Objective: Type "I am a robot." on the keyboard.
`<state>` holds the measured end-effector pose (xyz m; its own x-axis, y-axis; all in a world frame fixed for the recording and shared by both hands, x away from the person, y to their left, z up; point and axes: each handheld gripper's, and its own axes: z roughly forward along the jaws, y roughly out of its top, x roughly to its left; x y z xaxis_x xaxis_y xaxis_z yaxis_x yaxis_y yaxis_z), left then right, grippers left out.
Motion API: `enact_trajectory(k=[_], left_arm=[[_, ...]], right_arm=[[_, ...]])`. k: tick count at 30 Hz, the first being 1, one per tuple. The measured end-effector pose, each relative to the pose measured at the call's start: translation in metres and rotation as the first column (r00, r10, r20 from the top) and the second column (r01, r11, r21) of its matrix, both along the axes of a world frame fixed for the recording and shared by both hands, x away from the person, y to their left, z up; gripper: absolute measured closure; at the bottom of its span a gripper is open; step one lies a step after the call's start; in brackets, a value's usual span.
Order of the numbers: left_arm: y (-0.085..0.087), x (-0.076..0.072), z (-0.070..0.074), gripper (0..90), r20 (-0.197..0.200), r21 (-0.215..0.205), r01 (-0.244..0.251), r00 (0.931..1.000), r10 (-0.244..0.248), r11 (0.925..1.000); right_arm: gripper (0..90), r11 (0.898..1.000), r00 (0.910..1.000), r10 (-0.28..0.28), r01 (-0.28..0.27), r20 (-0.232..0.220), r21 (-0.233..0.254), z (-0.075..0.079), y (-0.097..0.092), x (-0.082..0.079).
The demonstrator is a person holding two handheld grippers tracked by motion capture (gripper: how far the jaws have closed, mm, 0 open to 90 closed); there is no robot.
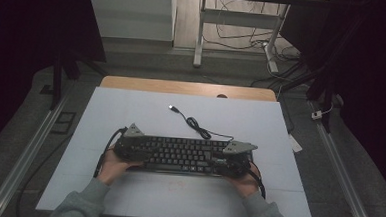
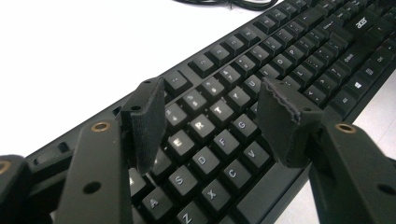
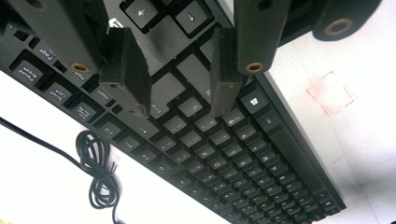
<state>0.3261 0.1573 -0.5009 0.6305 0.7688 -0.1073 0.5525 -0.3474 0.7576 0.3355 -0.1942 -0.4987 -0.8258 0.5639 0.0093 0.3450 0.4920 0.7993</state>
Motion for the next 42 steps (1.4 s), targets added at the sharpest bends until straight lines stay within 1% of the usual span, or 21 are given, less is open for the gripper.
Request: enact_trajectory(k=[5,8,10,12,14,16,18,19,23,26,33,42], left_arm=[[-0.002,0.001,-0.001,43.6,0.001,0.002,0.005,1.0,-0.005,1.0],[-0.004,0.002,-0.003,47.1,0.001,0.005,0.008,1.0,-0.008,1.0],[-0.005,0.004,-0.005,53.2,-0.004,0.004,0.012,0.9999,-0.012,0.9999],[-0.007,0.006,-0.008,61.4,-0.008,0.012,0.024,0.9997,-0.024,0.9996],[-0.009,0.007,-0.009,71.3,-0.013,0.018,0.037,0.9992,-0.037,0.9992],[-0.011,0.008,-0.011,81.3,-0.015,0.035,0.045,0.9989,-0.045,0.9984],[-0.013,0.009,-0.013,87.5,-0.02,0.043,0.051,0.9986,-0.05,0.9978],[-0.014,0.009,-0.013,88.7,-0.021,0.043,0.054,0.9984,-0.053,0.9976],[-0.019,0.011,-0.016,88.9,-0.03,0.047,0.063,0.9977,-0.061,0.9969],[-0.022,0.011,-0.018,88.9,-0.026,0.055,0.067,0.9975,-0.066,0.9962],[-0.023,0.013,-0.02,88.8,-0.022,0.062,0.051,0.9985,-0.05,0.9968],[-0.026,0.014,-0.023,88.8,-0.027,0.072,0.053,0.9983,-0.051,0.996]], right_arm=[[57.2,1.0,1.0,0.001,-0.001,0.006,-0.008,0.0,-0.001,0.0],[56.8,1.0,1.0,-0.005,0.005,0.007,-0.008,0.0,-0.001,0.0],[56.5,1.0,1.0,-0.003,0.003,0.009,-0.009,0.0,-0.001,0.0],[56.4,1.0,0.9999,-0.004,0.004,0.01,-0.008,-0.001,0.0,0.0],[56.3,1.0,0.9999,-0.005,0.005,0.01,-0.013,-0.001,0.0,0.001],[56.2,1.0,0.9999,-0.004,0.004,0.009,-0.013,-0.002,0.001,0.001],[56.1,1.0,1.0,-0.002,0.002,0.007,-0.017,-0.002,0.001,0.001],[56.0,1.0,1.0,-0.003,0.004,0.006,-0.02,-0.003,0.001,0.001],[55.9,1.0,1.0,0.002,-0.001,0.003,-0.028,-0.003,0.002,0.001],[55.8,0.999,1.0,0.001,-0.001,0.003,-0.034,-0.004,0.003,0.001],[55.5,0.999,1.0,0.003,-0.003,0.001,-0.041,-0.005,0.004,0.001],[55.1,0.999,1.0,0.006,-0.005,0.003,-0.04,-0.005,0.004,0.001]])
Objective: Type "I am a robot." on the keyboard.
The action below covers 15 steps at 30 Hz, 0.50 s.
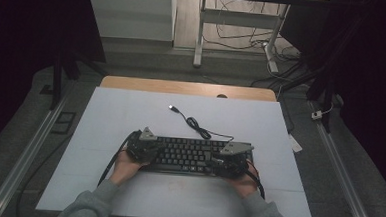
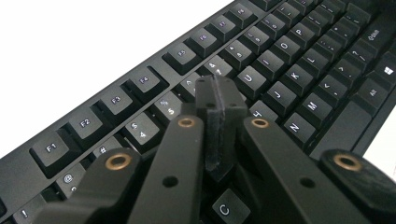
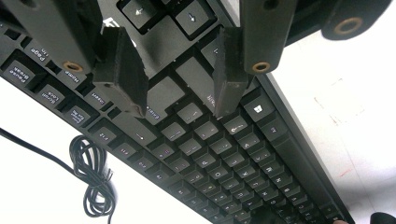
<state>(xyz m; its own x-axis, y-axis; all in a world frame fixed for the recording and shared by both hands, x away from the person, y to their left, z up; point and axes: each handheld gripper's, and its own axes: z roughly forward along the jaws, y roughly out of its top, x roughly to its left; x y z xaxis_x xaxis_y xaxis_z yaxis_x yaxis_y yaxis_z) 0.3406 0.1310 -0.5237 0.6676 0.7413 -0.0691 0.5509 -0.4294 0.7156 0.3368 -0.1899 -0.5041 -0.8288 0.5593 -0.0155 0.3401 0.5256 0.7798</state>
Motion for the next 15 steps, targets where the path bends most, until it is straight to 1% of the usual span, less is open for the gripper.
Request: enact_trajectory(k=[2,3,6,8,10,15], left_arm=[[-0.002,0.0,-0.002,88.9,0.0,0.021,-0.003,1.0,0.003,0.9998],[-0.002,0.0,-0.002,89.0,0.004,0.019,-0.005,1.0,0.005,0.9998],[-0.003,-0.001,-0.001,89.0,0.011,0.03,-0.009,0.9999,0.009,0.9995],[-0.002,-0.002,0.001,89.0,0.023,0.029,-0.008,0.9997,0.007,0.9996],[0.0,-0.004,0.004,88.9,0.033,0.015,-0.011,0.9994,0.01,0.9998],[0.015,-0.008,0.016,87.6,0.051,-0.047,-0.02,0.9984,0.023,0.9987]], right_arm=[[54.9,1.0,1.0,0.0,0.0,0.0,0.0,0.0,0.0,0.0],[54.9,1.0,1.0,0.001,-0.001,0.001,0.0,0.0,0.0,0.0],[54.7,1.0,1.0,0.0,0.0,0.002,0.0,0.0,0.0,0.0],[54.7,1.0,1.0,-0.001,0.001,0.003,0.0,0.0,0.0,0.0],[54.6,1.0,1.0,-0.002,0.002,0.005,-0.001,0.001,0.0,0.0],[54.5,1.0,1.0,-0.005,0.005,0.005,0.002,0.001,-0.001,0.0]])
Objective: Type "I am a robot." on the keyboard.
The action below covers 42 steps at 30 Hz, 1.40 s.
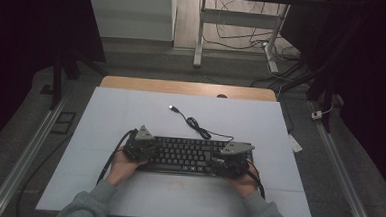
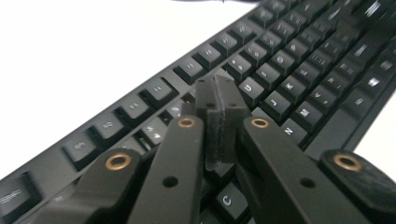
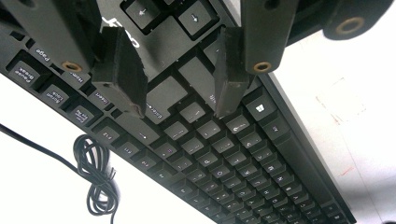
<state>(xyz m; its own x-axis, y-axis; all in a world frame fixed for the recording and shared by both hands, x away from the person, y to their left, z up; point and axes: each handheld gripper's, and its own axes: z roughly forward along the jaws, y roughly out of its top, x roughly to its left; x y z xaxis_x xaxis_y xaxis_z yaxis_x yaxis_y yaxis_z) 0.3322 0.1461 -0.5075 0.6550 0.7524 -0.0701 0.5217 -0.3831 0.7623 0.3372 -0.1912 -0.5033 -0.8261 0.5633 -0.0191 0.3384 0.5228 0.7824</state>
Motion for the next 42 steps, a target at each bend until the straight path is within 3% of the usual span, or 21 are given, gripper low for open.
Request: enact_trajectory(k=[5,10,14,28,42], left_arm=[[0.018,-0.004,0.009,71.8,0.01,-0.058,-0.033,0.9994,0.033,0.9978],[0.03,-0.005,0.01,52.8,-0.012,-0.05,-0.074,0.9972,0.074,0.996],[0.035,-0.005,0.009,45.7,-0.027,-0.038,-0.093,0.9954,0.093,0.9949],[0.032,-0.005,0.007,40.1,-0.041,-0.007,-0.081,0.9959,0.081,0.9967],[0.03,-0.005,0.007,40.0,-0.045,-0.009,-0.082,0.9957,0.081,0.9966]], right_arm=[[54.3,1.0,1.0,-0.004,0.004,0.002,-0.002,0.0,0.0,0.0],[53.7,1.0,1.0,-0.005,0.005,0.005,-0.002,0.0,-0.001,0.001],[53.3,1.0,1.0,-0.007,0.007,0.003,-0.004,0.0,-0.001,0.001],[52.7,1.0,0.9999,-0.009,0.009,0.007,-0.005,0.0,-0.001,0.001],[52.8,1.0,0.9996,0.002,-0.002,0.027,0.024,0.008,0.006,0.002]])
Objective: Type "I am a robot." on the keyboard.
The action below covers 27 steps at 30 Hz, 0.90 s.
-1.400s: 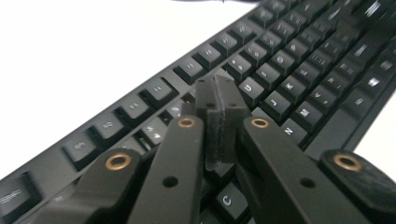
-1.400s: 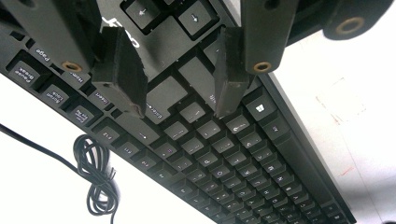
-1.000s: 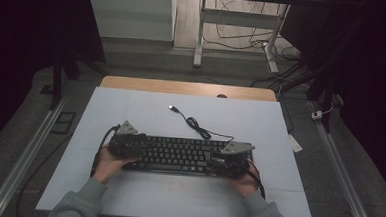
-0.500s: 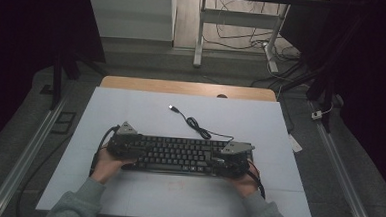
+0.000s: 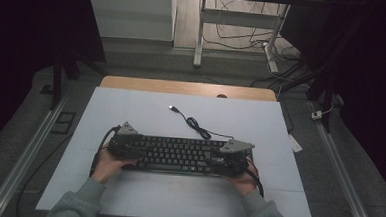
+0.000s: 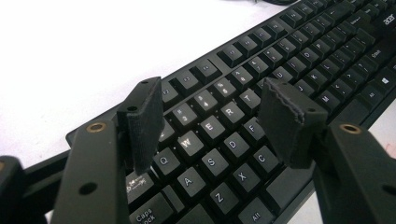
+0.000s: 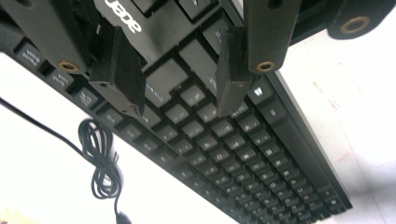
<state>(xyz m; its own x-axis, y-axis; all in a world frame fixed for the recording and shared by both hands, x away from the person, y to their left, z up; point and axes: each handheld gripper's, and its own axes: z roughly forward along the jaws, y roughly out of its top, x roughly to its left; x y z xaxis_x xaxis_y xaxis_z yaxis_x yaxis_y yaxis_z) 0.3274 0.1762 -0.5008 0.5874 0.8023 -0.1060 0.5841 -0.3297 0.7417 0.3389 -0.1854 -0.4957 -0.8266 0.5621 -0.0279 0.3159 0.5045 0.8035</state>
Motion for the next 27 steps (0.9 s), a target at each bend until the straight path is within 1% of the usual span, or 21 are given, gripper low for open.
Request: enact_trajectory(k=[3,5,8,11,14,16,21,25,27], left_arm=[[-0.001,0.0,0.0,40.0,-0.001,0.003,0.004,1.0,-0.004,1.0],[-0.002,0.0,-0.001,40.0,0.0,0.004,0.004,1.0,-0.004,1.0],[-0.002,0.001,-0.001,39.9,-0.002,0.008,0.007,1.0,-0.007,0.9999],[-0.004,0.001,-0.001,39.8,-0.006,0.011,0.009,0.9999,-0.009,0.9999],[-0.005,0.001,-0.002,39.7,-0.006,0.015,0.012,0.9999,-0.012,0.9998],[-0.005,0.001,-0.002,39.6,-0.006,0.017,0.012,0.9999,-0.012,0.9998],[-0.006,0.001,-0.003,39.5,-0.009,0.02,0.015,0.9998,-0.015,0.9997],[-0.006,0.001,-0.002,39.5,-0.006,0.018,0.012,0.9999,-0.012,0.9998],[-0.005,0.001,-0.003,39.5,-0.006,0.018,0.012,0.9999,-0.012,0.9998]], right_arm=[[53.6,1.0,1.0,0.009,-0.009,0.004,0.001,0.002,0.005,0.001],[56.7,1.0,0.9998,0.021,-0.021,0.001,0.004,0.003,0.009,0.002],[64.2,0.999,0.9989,0.046,-0.046,-0.009,0.009,0.003,0.017,0.003],[74.6,0.998,0.9975,0.064,-0.064,-0.03,0.009,0.003,0.025,0.004],[83.7,0.996,0.9952,0.087,-0.087,-0.045,-0.006,0.001,0.035,0.006],[88.5,0.994,0.9933,0.1,-0.101,-0.059,-0.027,-0.002,0.041,0.007],[89.6,0.99,0.9885,0.122,-0.127,-0.089,-0.059,-0.012,0.056,0.01],[89.6,0.987,0.9869,0.132,-0.139,-0.093,-0.079,-0.017,0.066,0.01],[89.6,0.987,0.9871,0.133,-0.14,-0.089,-0.077,-0.018,0.07,0.01]])
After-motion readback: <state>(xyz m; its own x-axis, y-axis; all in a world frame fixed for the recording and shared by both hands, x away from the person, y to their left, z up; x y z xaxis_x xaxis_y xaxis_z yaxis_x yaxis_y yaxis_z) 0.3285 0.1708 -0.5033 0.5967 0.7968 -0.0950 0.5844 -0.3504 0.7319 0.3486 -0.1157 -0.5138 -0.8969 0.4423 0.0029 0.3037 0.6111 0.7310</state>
